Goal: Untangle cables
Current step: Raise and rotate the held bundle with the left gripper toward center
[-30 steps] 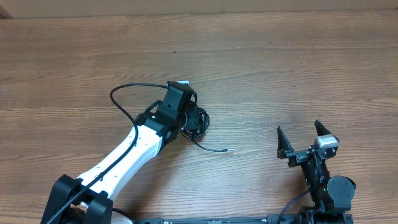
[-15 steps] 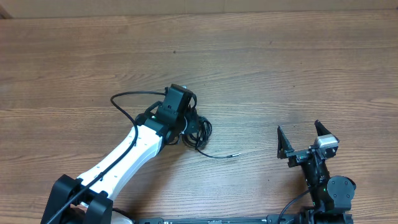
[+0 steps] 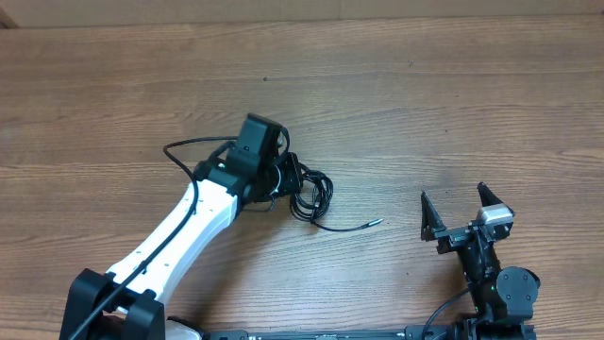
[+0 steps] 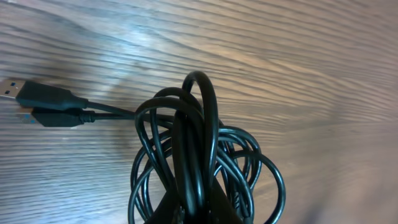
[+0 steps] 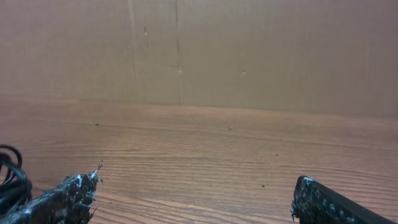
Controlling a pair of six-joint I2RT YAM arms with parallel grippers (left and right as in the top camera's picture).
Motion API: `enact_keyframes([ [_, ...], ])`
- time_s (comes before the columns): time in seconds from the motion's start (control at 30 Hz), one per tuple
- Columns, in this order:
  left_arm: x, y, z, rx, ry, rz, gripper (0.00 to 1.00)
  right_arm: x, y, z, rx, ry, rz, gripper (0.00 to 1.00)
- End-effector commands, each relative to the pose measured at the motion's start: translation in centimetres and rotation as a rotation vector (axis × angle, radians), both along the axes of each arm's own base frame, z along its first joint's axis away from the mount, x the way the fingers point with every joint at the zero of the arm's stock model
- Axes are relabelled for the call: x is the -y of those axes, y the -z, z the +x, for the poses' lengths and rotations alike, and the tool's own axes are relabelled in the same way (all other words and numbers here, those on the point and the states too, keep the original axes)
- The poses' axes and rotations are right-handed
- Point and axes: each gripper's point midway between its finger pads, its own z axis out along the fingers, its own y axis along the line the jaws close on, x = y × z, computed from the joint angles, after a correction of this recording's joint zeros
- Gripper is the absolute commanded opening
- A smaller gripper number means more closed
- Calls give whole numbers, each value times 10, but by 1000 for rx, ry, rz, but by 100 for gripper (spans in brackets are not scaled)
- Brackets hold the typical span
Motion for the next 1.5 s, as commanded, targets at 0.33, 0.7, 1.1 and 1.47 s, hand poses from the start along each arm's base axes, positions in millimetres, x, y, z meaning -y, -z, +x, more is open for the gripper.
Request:
enact_keyframes([
  [0.33, -3, -29, -17, -397, -221, -372, 4, 2, 2, 0, 2, 13, 3, 100],
  [0.7, -5, -28, -19, -410, -227, -369, 4, 2, 2, 0, 2, 13, 3, 100],
  [1.1, 5, -37, -48, -575, -199, -444, 4, 2, 2, 0, 2, 13, 3, 100],
  [1.47, 19, -60, -78, -793, -166, -580, 4, 2, 2, 0, 2, 13, 3, 100],
])
